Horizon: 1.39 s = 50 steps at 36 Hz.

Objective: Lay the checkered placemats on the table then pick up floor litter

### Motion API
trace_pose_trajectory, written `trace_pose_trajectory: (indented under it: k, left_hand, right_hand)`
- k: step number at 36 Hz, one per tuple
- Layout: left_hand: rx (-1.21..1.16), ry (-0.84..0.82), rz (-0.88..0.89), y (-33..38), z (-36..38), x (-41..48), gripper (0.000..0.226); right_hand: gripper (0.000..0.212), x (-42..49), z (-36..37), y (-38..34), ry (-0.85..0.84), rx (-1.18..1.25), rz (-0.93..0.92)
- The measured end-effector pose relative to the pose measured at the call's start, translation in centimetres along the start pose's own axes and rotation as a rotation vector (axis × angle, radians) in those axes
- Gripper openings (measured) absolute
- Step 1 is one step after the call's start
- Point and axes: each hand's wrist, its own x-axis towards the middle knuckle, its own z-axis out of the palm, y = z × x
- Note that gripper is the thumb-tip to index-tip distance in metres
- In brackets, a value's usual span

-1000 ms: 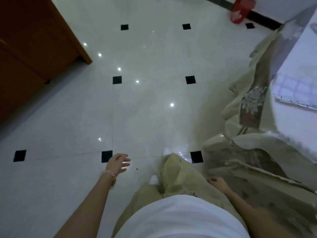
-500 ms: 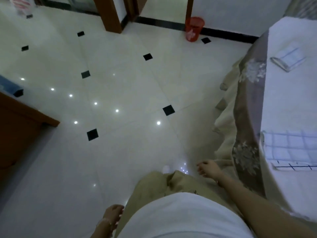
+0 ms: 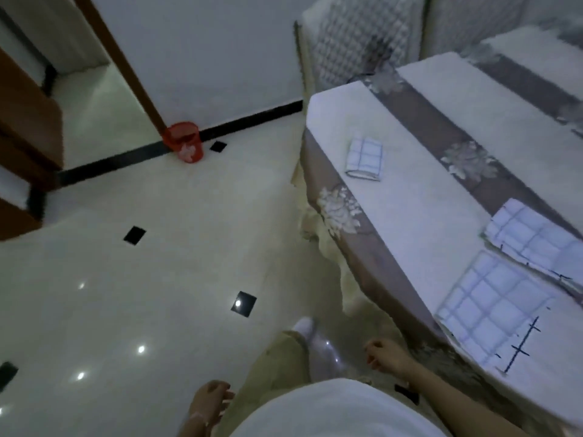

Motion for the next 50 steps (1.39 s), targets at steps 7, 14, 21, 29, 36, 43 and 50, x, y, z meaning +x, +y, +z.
trace_pose_trajectory:
  k: [7, 14, 21, 29, 36, 43, 50]
  left_hand:
    - [0.275, -0.306, 0.563, 21.3, 2.3, 1.6, 0.016]
    - [0.533, -0.605, 0.956, 33.5, 10.8, -2.6, 0.015]
    - [1.046, -0.572, 1.516, 34.2, 18.3, -4.6, 0.031]
    - [1.503, -0.383, 1.749, 32.3, 21.7, -3.7, 0.052]
    - [1.504, -0.399, 1.786, 32.2, 21.5, -2.8, 0.052]
    - [1.496, -0.342, 1.805, 31.3, 21.5, -2.5, 0.053]
    - [1.420, -0.349, 1.828, 30.9, 21.4, -2.7, 0.051]
  right_hand:
    - [0.022, -4.0, -0.5, 0.1, 0.156, 0.431, 0.123]
    - [0.020, -8.5, 0.1, -2.8, 0.458, 0.712, 0.033]
    - [0.016, -13.3, -2.2, -4.7, 0.524, 0.648, -0.073]
    - [0.017, -15.3, -8.6, -2.6, 1.116, 0.745, -0.061]
    - [0.059, -12.0, -13.0, -0.2, 1.061, 0.490, 0.235]
    - [0.035, -10.1, -13.2, -0.4, 1.044, 0.584, 0.244]
    - [0.033, -10.7, -12.6, 0.0, 1.067, 0.785, 0.123]
